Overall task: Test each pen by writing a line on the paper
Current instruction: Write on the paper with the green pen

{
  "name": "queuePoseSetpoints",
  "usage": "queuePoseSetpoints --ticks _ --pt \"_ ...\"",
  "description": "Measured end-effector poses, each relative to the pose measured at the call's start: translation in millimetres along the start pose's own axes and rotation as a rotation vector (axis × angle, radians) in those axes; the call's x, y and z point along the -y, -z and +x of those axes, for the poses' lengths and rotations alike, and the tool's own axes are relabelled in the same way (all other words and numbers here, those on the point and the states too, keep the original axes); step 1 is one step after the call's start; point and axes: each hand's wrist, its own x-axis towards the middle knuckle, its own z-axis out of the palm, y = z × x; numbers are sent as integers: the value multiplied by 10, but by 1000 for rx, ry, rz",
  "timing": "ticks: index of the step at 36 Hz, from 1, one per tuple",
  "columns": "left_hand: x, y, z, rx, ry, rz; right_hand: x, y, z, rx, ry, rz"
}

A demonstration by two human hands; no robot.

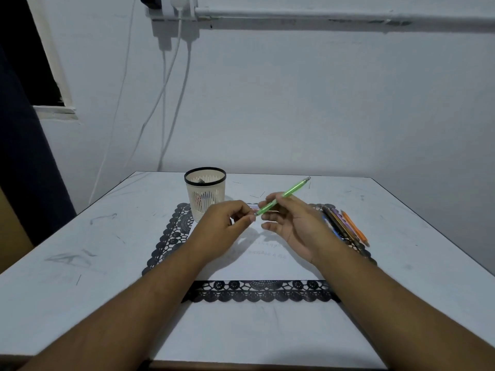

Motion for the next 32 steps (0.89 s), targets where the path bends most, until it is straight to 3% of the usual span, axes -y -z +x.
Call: queuePoseSetpoints --ticks 6,11,17,22,27,32 --pt "19 195 46 43 120 71 24 68 63 -13 18 113" --pt "99 429 32 158 320 213 17 212 107 -82 36 -136" --pt "299 532 54 216 455 355 -82 311 124 -49 4 -231" --pt "261 494 8 203 365 298 -146 248 100 -36 -32 -275" --pt "132 293 -2 195 213 -151 -124 24 59 34 15 -217" --pt "11 171 7 97 124 -141 -124 -131 94 37 43 -279"
